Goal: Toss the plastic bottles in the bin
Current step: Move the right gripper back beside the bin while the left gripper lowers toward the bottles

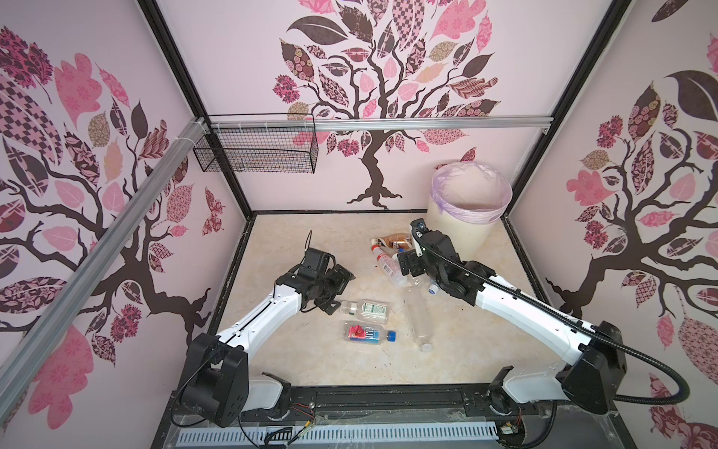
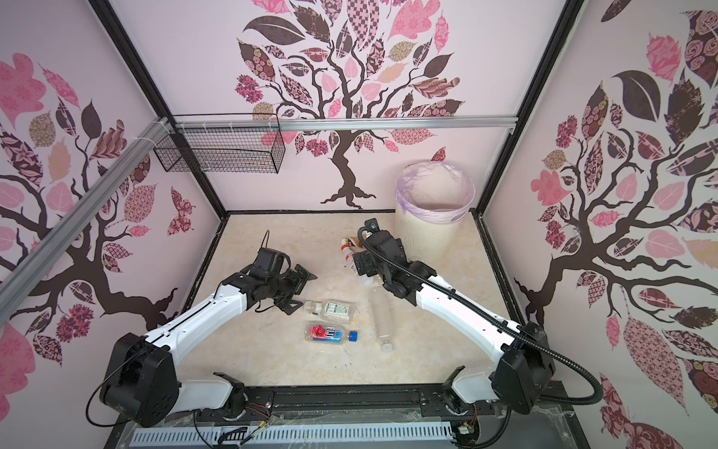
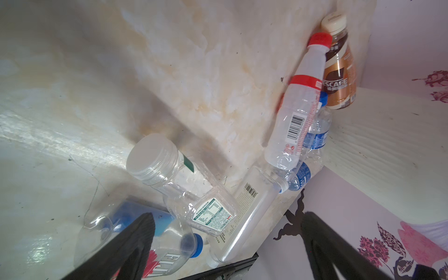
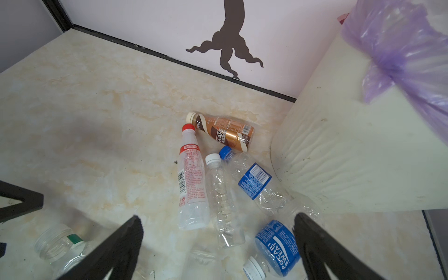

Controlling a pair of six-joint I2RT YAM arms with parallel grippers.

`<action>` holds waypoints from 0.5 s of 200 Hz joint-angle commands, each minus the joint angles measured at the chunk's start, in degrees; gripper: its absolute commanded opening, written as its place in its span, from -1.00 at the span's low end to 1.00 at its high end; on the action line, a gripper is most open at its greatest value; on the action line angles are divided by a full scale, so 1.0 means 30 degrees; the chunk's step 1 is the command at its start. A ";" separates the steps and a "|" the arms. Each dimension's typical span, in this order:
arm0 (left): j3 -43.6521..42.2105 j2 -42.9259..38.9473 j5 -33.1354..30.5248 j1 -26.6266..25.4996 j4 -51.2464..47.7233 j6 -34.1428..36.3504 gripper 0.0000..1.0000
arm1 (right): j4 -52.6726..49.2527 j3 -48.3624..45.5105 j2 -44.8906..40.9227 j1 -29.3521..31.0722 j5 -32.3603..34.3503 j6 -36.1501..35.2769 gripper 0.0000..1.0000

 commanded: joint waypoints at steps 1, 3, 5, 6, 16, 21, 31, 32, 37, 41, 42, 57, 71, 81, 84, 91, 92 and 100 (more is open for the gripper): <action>-0.0718 0.0646 0.0739 0.0007 0.0707 -0.0181 0.97 | 0.0424 0.0035 -0.0938 0.0051 0.0101 0.0432 0.99; -0.0750 0.0674 0.0756 -0.0007 0.0729 -0.0155 0.97 | 0.0428 0.0018 -0.0923 0.0041 0.0102 0.0435 0.99; -0.0765 0.0703 0.0760 0.0004 0.0727 -0.0126 0.97 | 0.0429 0.0007 -0.0927 0.0046 0.0102 0.0429 0.99; -0.0783 0.0723 0.0761 0.0005 0.0731 -0.0122 0.96 | 0.0429 0.0020 -0.0913 0.0057 0.0102 0.0432 0.99; -0.0913 0.0799 0.0811 -0.0015 0.0836 -0.0139 0.96 | 0.0420 0.0038 -0.0877 0.0064 0.0073 0.0436 0.99; -0.1039 0.0836 0.0820 0.0014 0.0896 -0.0146 0.97 | 0.0428 0.0040 -0.0884 0.0050 0.0050 0.0436 0.99; -0.1165 0.0858 0.0804 0.0007 0.0988 -0.0175 0.96 | 0.0450 0.0038 -0.0877 0.0059 0.0016 0.0436 0.99; -0.1202 0.0859 0.0797 0.0007 0.0979 -0.0175 0.96 | 0.0455 0.0035 -0.0873 0.0063 0.0015 0.0436 0.99; -0.1275 0.0892 0.0762 0.0007 0.1013 -0.0175 0.97 | 0.0445 0.0060 -0.0870 0.0042 0.0015 0.0436 0.99; -0.1315 0.0887 0.0761 0.0007 0.1077 -0.0161 0.96 | 0.0458 0.0032 -0.0873 0.0064 0.0014 0.0436 0.99; -0.1350 0.0888 0.0761 0.0007 0.1082 -0.0168 0.97 | 0.0458 0.0032 -0.0886 0.0051 0.0014 0.0436 0.99; -0.1513 0.1090 0.0816 0.0011 0.1219 -0.0175 0.96 | 0.0551 -0.0018 -0.0914 0.0050 0.0014 0.0451 0.99; -0.1476 0.1459 0.0933 -0.0066 0.1372 0.0089 0.97 | 0.0622 -0.0138 -0.0957 0.0047 -0.0001 0.0505 0.99; -0.1203 0.1871 0.1114 -0.0109 0.1301 0.0373 0.96 | 0.0665 -0.0229 -0.0987 0.0066 -0.0041 0.0568 0.99; -0.1074 0.1971 0.1161 -0.0135 0.1268 0.0475 0.97 | 0.0686 -0.0231 -0.0987 0.0067 -0.0066 0.0581 0.99; -0.0847 0.2276 0.1228 -0.0154 0.1190 0.0654 0.97 | 0.0738 -0.0238 -0.1002 0.0067 -0.0092 0.0626 0.99; -0.0823 0.2315 0.1229 -0.0161 0.1183 0.0679 0.97 | 0.0745 -0.0235 -0.0994 0.0052 -0.0098 0.0633 0.99; -0.0658 0.2612 0.1270 -0.0183 0.1196 0.0747 0.96 | 0.0734 -0.0235 -0.0990 0.0049 -0.0147 0.0670 0.99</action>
